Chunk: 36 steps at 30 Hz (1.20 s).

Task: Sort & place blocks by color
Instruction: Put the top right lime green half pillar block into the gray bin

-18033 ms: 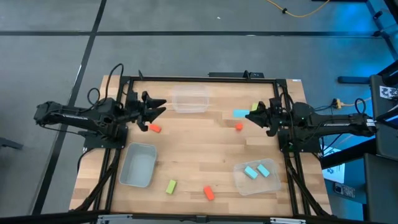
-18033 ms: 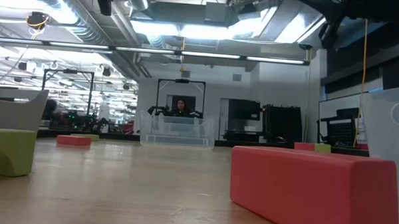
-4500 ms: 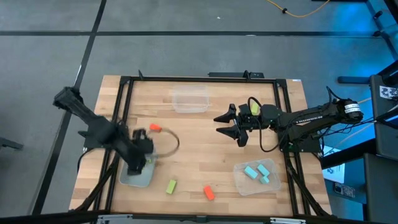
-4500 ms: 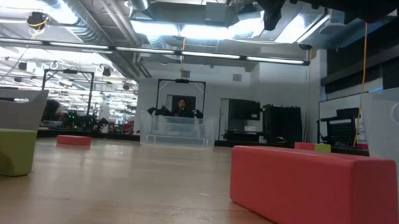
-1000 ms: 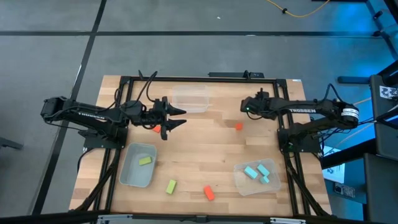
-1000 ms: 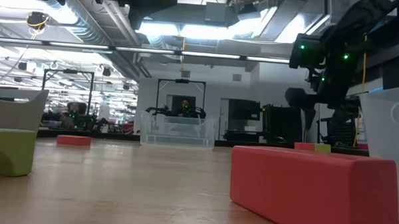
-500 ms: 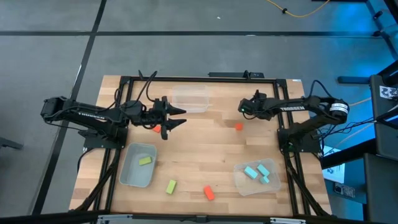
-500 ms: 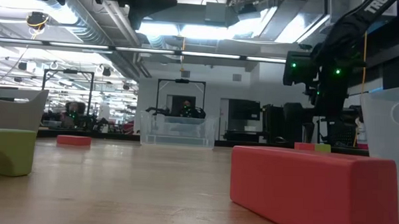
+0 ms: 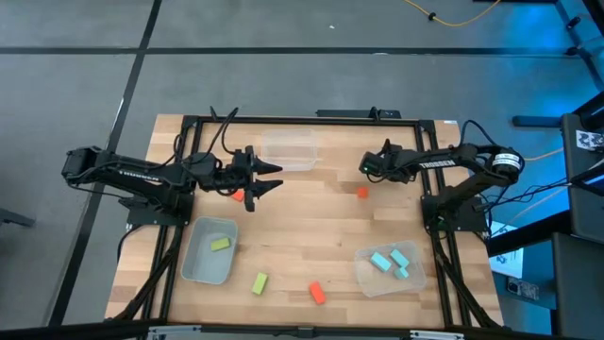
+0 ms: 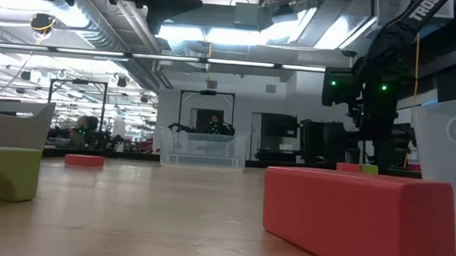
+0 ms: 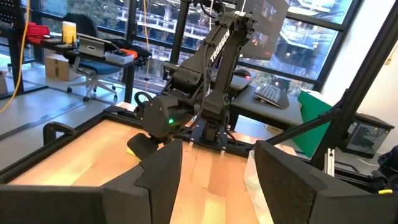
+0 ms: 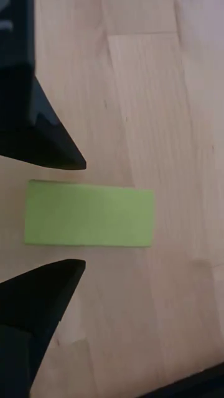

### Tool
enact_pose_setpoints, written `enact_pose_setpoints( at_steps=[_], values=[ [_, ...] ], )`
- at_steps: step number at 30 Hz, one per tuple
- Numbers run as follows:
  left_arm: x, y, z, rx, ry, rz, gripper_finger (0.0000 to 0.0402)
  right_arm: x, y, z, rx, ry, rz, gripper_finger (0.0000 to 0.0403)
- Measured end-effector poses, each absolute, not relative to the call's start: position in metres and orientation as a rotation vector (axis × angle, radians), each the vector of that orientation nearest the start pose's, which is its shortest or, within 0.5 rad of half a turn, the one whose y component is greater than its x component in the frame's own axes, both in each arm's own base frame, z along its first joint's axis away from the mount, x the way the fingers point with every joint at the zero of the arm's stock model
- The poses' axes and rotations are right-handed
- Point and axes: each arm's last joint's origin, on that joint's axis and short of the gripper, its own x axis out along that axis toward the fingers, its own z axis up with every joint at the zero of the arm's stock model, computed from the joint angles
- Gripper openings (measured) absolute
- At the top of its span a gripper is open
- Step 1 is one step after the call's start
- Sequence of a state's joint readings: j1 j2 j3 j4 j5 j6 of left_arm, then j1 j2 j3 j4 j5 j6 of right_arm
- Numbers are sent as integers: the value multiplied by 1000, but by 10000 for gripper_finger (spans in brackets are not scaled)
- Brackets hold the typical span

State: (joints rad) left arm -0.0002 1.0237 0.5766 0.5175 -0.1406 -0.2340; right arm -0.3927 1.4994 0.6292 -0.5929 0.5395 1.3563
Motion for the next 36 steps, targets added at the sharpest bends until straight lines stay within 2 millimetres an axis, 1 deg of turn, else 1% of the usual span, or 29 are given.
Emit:
enact_pose_setpoints(
  at_steps=[2, 4, 7, 11, 20, 23, 26, 30, 33, 36],
  values=[
    [226, 4, 284, -239, -87, 131, 194, 193, -96, 126, 902, 735, -1604, 248],
    [226, 4, 284, -239, -86, 131, 194, 193, -96, 126, 906, 739, -1602, 234],
    [226, 4, 284, -239, -86, 131, 192, 193, -96, 126, 906, 741, -1601, 198],
    [226, 4, 284, -239, -86, 131, 191, 193, -95, 126, 904, 746, -1599, 137],
    [226, 4, 284, -239, -86, 131, 191, 191, -95, 126, 849, 825, -1561, 135],
    [226, 4, 284, -239, -86, 131, 191, 189, -93, 128, 849, 849, -1560, 135],
    [226, 4, 284, -239, -86, 131, 191, 187, -92, 132, 831, 880, -1516, 135],
    [226, 4, 284, -239, -86, 131, 191, 186, -88, 143, 769, 908, -1425, 135],
    [226, 4, 284, -239, -86, 131, 191, 182, -80, 155, 711, 926, -1359, 135],
    [226, 4, 284, -239, -86, 131, 191, 178, -70, 167, 633, 910, -1250, 135]
  ],
)
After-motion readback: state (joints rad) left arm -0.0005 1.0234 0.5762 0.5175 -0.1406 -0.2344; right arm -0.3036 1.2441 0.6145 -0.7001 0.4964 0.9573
